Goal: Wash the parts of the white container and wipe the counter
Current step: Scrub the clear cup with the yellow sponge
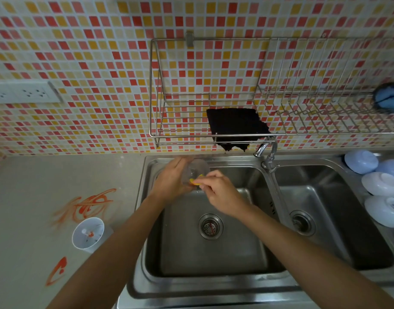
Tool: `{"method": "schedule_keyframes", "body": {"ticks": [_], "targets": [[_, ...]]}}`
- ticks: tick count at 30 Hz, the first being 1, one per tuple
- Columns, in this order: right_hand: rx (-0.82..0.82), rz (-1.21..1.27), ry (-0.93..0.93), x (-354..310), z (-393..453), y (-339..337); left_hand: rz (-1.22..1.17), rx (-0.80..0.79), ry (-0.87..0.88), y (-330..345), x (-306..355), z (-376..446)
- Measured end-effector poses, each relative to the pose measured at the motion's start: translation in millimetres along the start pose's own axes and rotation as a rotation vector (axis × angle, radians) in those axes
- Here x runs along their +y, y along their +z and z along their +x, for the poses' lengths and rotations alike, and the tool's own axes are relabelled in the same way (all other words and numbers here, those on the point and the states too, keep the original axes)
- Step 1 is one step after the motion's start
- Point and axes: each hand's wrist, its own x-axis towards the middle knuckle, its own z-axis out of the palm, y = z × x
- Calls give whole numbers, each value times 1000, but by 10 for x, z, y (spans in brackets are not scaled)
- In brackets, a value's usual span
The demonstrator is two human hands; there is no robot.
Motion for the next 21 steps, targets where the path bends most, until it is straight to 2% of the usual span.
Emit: {"method": "schedule_keyframes", "body": {"ticks": [3,5,6,10,11,12,14,16,18,21], "targets": [[-76,-358,-165,99,70,-147,53,23,-16,-28,30,-2],[-97,-449,-147,98,124,-157,58,27,-28,-23,48,15],[-89,-403,-118,63,133,-113,57,23,-24,-15,51,27],[6,47,104,-143,111,67,51,-4,0,-12,2,36],[11,78,116,-147,87,55,45,-4,-5,-18,-10,21],[4,17,79,-127,62,30,43,3,-5,-23,-15,4],[-25,-258,-68,-26,56,-18,48,15,-3,-19,-14,-17],[-69,-452,-100,14,84,-24,52,13,-8,11,-2,-14],[-77,-402,-72,-64,96,26,42,2,-14,32,11,-1],[-17,-132,-14,-136,60,42,19,7,-10,27,7,-21]]}}
